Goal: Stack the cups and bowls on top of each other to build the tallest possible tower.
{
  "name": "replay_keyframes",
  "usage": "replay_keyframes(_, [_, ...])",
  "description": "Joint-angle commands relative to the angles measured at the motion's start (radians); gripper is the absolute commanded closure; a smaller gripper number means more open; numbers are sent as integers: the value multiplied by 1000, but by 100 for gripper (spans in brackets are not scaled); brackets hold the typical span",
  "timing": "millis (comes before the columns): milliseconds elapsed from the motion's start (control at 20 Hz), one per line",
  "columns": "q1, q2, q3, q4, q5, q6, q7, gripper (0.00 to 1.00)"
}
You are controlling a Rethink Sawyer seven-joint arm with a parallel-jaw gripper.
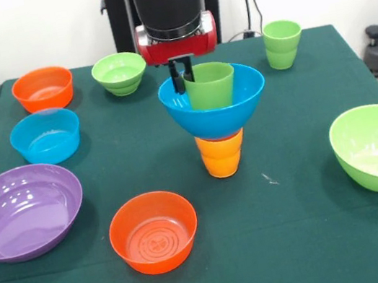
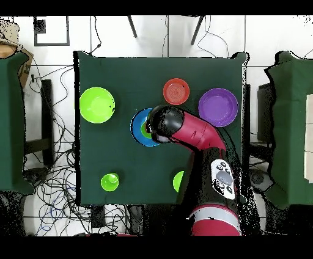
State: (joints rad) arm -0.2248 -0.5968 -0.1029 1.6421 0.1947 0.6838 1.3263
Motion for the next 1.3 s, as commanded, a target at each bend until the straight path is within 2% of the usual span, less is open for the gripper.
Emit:
replay_keyframes(50, [-31, -27, 44, -4, -99, 86, 14, 100])
replay_keyframes(800, [-45, -35, 58, -14, -118, 108, 36, 100])
replay_keyframes(1300, [-55, -34, 74, -4, -99, 108, 48, 100])
